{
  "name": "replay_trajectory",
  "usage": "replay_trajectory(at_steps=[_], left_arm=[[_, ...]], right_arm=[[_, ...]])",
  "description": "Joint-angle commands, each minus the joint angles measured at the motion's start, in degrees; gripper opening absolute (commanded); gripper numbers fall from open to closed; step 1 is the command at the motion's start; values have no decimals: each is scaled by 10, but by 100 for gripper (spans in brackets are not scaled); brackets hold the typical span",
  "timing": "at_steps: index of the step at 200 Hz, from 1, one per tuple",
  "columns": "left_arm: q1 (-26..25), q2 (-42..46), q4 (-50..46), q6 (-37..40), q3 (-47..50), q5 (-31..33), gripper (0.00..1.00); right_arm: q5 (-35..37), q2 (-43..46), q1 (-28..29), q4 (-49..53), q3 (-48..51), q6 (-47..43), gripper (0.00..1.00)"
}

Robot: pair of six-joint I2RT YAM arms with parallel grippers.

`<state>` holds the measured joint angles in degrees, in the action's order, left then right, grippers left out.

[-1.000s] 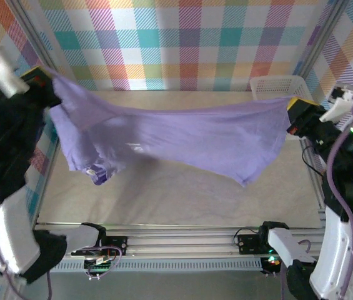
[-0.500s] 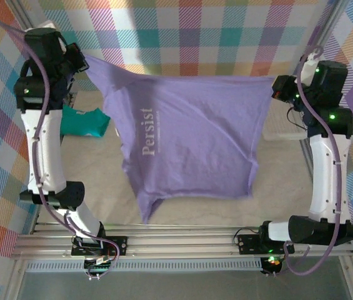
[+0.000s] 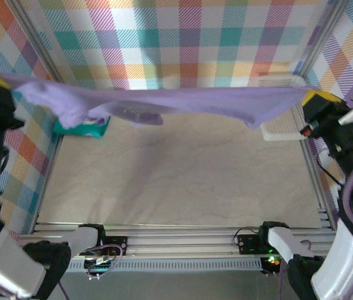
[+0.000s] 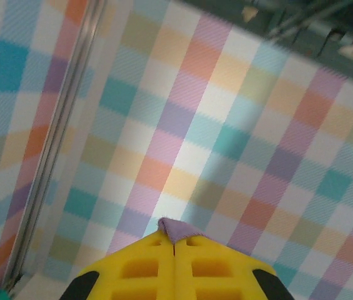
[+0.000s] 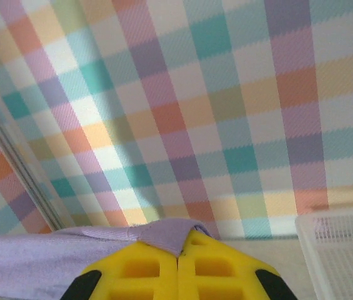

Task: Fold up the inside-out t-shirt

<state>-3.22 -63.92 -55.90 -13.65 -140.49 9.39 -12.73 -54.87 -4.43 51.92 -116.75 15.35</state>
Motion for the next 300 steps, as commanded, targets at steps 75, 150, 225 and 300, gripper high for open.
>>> replay_trajectory(at_steps=[75,150,225,300], left_arm=[[9,-90,54,13,2,25,0],[9,-313,184,15,140,21,0],[12,-815,79,-13,-310,-36,37],[7,-463,265,-132,310,-145,62]], right_arm=[[15,-19,-2,-4,-7,-21,0],[6,-209,16,-243,213,-5,0],[70,-714,62,-196,-94,-2,29],[141,-459,94,-147,288,-9,53]])
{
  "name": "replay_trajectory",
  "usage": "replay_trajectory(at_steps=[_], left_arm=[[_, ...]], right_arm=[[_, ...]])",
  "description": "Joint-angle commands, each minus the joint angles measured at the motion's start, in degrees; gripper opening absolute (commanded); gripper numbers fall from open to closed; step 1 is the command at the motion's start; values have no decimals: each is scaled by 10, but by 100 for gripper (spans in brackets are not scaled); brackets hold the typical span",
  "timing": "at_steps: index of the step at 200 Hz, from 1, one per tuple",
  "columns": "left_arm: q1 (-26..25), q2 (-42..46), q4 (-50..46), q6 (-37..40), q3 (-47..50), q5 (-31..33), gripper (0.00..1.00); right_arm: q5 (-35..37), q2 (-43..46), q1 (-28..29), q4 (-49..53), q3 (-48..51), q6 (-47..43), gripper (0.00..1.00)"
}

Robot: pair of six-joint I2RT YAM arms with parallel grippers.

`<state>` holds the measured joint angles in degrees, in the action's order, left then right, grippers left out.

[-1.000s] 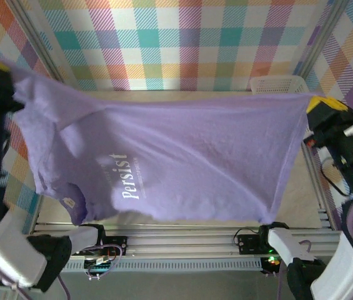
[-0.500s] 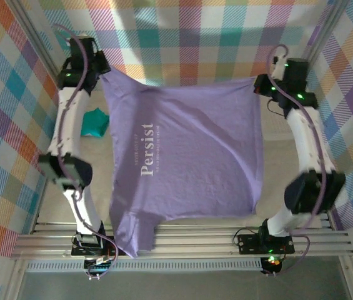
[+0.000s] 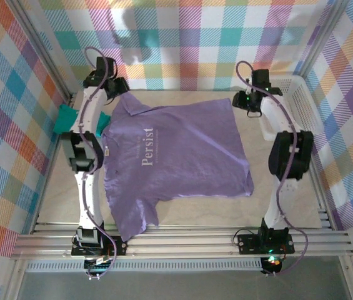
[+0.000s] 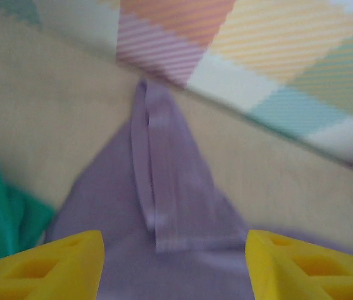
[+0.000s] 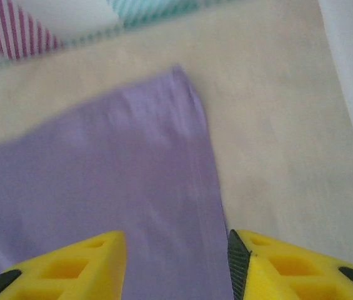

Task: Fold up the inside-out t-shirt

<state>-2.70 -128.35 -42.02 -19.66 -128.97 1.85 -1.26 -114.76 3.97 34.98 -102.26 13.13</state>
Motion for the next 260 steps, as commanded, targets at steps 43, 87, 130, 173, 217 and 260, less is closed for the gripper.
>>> replay_trajectory(at_steps=[43,87,130,173,217,260], left_arm=[[-99,391,256,-122,555,-148,64],[-362,471,413,-1,769,-148,61],[-547,382,493,148,783,-83,62],[-622,231,507,260,684,-60,67],[-651,119,501,317,580,-31,65],[-652,60,514,320,537,-23,53]], right_arm=[[31,365,40,85,450,98,55],[31,479,62,77,612,179,51],[52,387,56,38,610,165,41],[37,358,26,38,588,144,16],[-9,363,-7,64,568,109,4],[-108,365,-26,74,543,92,0]])
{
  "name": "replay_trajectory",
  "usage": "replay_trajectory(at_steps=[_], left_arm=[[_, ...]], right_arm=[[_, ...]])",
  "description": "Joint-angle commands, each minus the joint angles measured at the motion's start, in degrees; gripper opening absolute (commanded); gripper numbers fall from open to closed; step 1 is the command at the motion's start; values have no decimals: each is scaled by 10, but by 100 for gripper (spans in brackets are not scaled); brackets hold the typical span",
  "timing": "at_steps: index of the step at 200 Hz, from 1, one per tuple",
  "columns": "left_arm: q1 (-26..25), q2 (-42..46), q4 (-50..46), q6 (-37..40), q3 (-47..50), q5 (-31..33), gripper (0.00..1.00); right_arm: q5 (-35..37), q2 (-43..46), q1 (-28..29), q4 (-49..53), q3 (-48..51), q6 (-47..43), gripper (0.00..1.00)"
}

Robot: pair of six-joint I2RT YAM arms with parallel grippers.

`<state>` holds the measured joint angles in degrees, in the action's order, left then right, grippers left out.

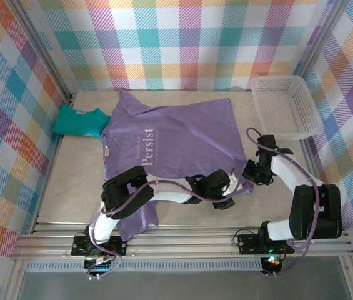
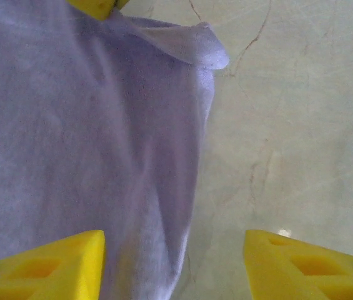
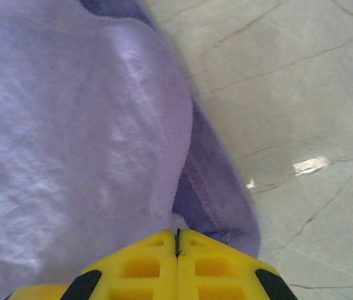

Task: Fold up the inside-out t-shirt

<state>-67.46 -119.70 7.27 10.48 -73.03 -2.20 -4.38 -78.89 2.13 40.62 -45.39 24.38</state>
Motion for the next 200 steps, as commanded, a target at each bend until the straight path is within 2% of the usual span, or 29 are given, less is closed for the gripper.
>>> replay_trajectory(at_steps=[1,11,34,45,58,83,99,140,170,200], left_arm=[[-5,-27,22,18,-23,17,52],[-5,-35,31,12,-26,20,44],[-2,-38,45,-8,-22,26,17],[6,-27,52,-23,-12,6,7],[22,-9,60,-55,4,-40,0],[68,16,100,-153,34,-164,0],[88,21,124,-195,47,-205,0],[111,27,128,-210,60,-222,0],[111,24,125,-208,57,-222,0],[111,21,124,-204,55,-221,0]], right_arm=[[-79,6,-8,18,-26,-20,0],[-99,-3,-8,15,-32,-22,1],[-117,-34,-11,11,-50,-29,2],[-115,-54,-13,14,-69,-35,3],[-100,-75,-14,15,-90,-41,5],[-25,-121,-15,38,-139,-57,11],[-8,-117,-14,44,-141,-63,20],[-30,-26,-14,32,-73,-64,43],[-73,24,-11,-1,-23,-33,47],[-62,16,-4,1,-24,-8,45]])
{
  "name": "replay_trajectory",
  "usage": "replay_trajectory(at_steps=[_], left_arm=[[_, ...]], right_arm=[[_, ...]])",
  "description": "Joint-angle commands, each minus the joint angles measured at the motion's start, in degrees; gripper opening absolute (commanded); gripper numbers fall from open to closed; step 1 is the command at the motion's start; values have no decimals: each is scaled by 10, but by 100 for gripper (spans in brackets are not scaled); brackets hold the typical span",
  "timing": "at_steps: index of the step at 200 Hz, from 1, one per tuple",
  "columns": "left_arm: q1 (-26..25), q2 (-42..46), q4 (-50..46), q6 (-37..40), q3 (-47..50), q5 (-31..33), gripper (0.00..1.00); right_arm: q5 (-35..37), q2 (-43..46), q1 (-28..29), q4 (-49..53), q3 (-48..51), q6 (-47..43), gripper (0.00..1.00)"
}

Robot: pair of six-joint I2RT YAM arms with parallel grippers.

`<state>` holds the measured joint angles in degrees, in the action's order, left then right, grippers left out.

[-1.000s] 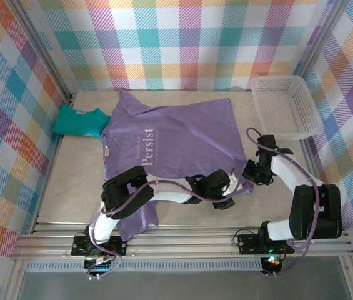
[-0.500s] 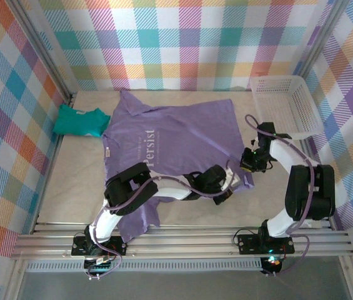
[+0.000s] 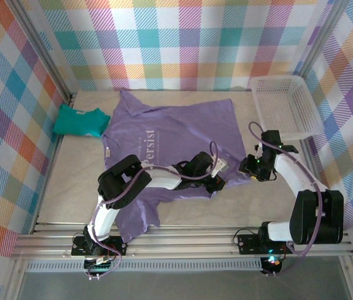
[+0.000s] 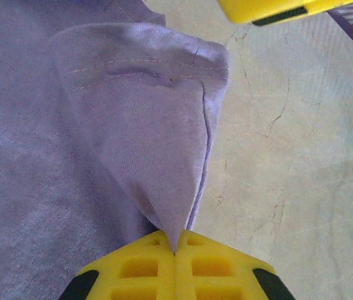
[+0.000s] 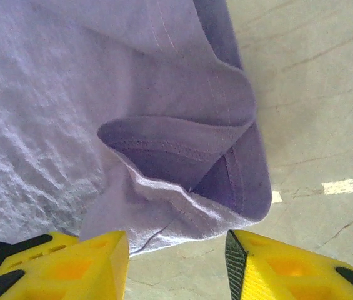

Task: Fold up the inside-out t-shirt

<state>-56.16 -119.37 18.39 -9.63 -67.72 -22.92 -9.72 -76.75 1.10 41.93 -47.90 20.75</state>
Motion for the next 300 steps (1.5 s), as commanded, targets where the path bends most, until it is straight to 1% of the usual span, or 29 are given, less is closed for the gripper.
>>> replay_trajectory(at_steps=[1,74,130,153,171,189,232,265,290,300], left_arm=[[-2,18,13,-3,2,-14,0],[-6,12,9,0,-3,-16,0],[-13,6,7,4,-7,-17,0],[-14,4,7,4,-8,-17,0],[-16,2,7,4,-9,-17,0],[-17,1,5,5,-10,-18,0],[-18,-2,2,7,-10,-14,0],[-21,-1,-4,10,-14,-11,0],[-30,1,-21,22,-29,-6,0],[-35,-1,-27,26,-36,-6,3]], right_arm=[[-9,-6,6,-12,1,30,45],[10,-69,52,-49,-19,71,45],[31,-112,60,-59,-34,72,47],[35,-123,64,-65,-31,73,45],[36,-127,65,-71,-28,74,42],[36,-129,65,-75,-26,74,35],[42,-112,65,-72,-25,74,16],[63,-73,65,-43,-30,67,6],[95,-25,63,-1,-34,54,1],[107,-2,58,16,-35,50,0]])
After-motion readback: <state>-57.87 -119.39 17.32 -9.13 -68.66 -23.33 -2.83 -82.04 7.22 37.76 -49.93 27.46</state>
